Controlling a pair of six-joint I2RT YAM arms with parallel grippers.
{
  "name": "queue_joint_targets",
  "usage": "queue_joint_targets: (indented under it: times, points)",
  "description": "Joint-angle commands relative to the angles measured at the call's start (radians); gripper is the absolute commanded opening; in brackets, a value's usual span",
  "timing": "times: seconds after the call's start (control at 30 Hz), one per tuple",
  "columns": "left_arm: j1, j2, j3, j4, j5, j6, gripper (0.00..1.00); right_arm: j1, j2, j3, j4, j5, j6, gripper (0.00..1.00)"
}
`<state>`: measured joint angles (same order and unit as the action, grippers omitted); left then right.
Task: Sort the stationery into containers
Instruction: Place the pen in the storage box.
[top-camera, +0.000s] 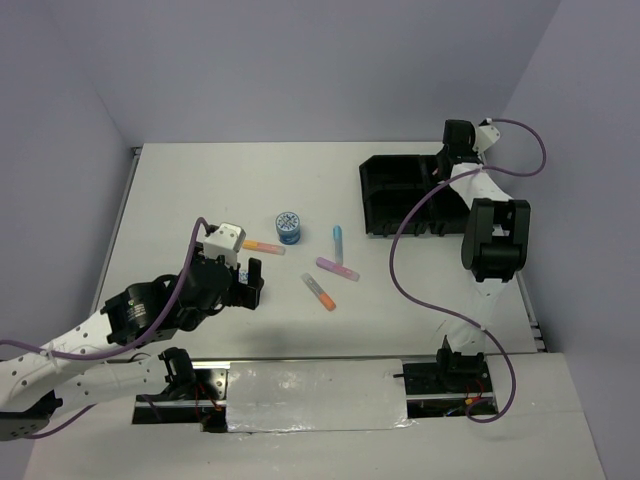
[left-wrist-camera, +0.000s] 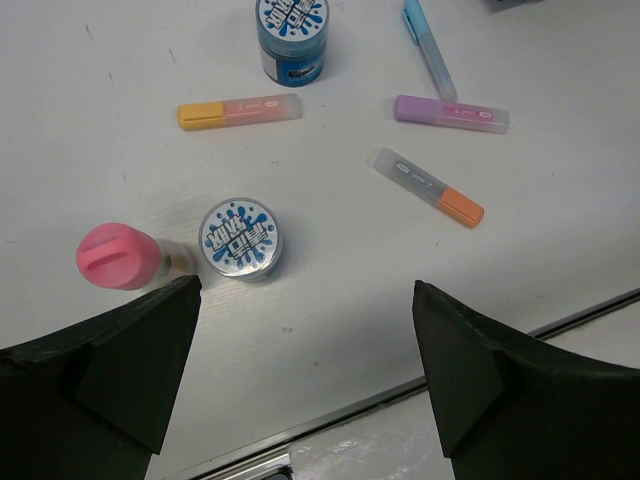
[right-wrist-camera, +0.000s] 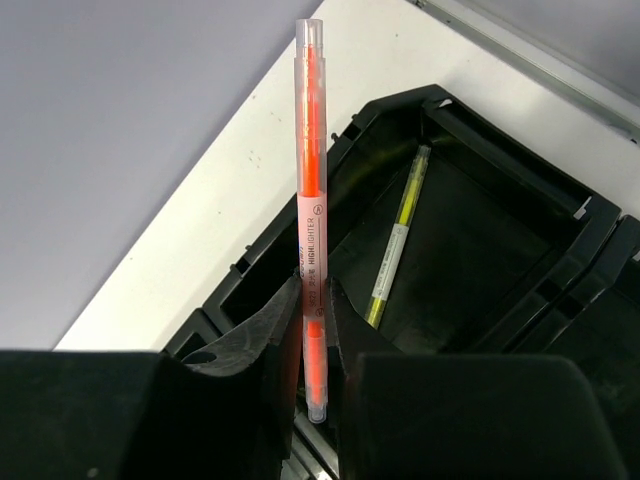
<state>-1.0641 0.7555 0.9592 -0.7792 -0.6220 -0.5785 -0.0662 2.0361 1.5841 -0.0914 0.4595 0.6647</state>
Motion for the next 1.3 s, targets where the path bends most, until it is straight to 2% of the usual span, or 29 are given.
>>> queue_joint_targets:
  times: [0.0,0.13,0.23,0.3,0.47,0.5,0.57,0.6,0.67,0.73,0.83,0.87,1.07,1.23,1.27]
  points:
    - [-0.005,-0.013,-0.005,0.041,0.005,0.017,0.99,-0.010,0.012,0.030,0.031,0.002,0.010,0.19]
    - [-0.004,-0.016,-0.007,0.041,0.005,0.017,0.99,-0.014,0.010,0.022,0.030,-0.015,0.015,0.20]
    - [-0.004,-0.016,-0.005,0.040,0.002,0.016,0.99,-0.014,0.010,0.022,0.019,-0.019,0.018,0.31]
    - [-0.004,-0.016,-0.005,0.037,-0.002,0.014,0.99,-0.015,0.010,0.020,0.009,-0.019,0.019,0.33]
    - [-0.004,-0.019,-0.005,0.035,-0.007,0.012,0.99,-0.024,0.013,0.014,0.001,-0.033,0.033,0.35]
    - [-0.004,-0.021,-0.004,0.035,-0.007,0.012,0.99,-0.024,0.015,0.014,0.004,-0.042,0.030,0.43]
    - [-0.004,-0.022,-0.007,0.037,-0.007,0.014,0.99,-0.024,0.010,0.014,0.002,-0.054,0.024,0.51]
    - [-0.004,-0.024,-0.005,0.037,-0.007,0.014,0.99,-0.024,0.004,0.010,0.010,-0.079,0.023,0.59]
    - [-0.004,-0.021,-0.004,0.032,-0.019,0.008,0.99,-0.018,-0.020,-0.012,0.030,-0.114,0.000,0.66]
    - [-0.004,-0.016,0.001,0.018,-0.036,-0.007,0.99,0.008,-0.046,-0.015,0.036,-0.140,-0.042,0.73]
    - [0.003,-0.002,0.013,-0.023,-0.097,-0.050,0.99,0.061,-0.098,-0.025,0.032,-0.153,-0.112,0.76]
    - [0.007,0.004,0.018,-0.037,-0.137,-0.066,0.99,0.089,-0.118,-0.039,0.041,-0.153,-0.128,0.83]
    - [0.085,-0.002,0.052,-0.158,-0.269,-0.204,0.99,0.259,-0.275,-0.139,0.050,-0.169,-0.255,0.85]
    - [0.127,-0.054,0.070,-0.261,-0.381,-0.340,0.99,0.412,-0.433,-0.245,0.022,-0.359,-0.390,0.85]
    - [0.128,-0.073,0.073,-0.278,-0.395,-0.374,0.99,0.439,-0.448,-0.249,-0.031,-0.369,-0.424,0.86]
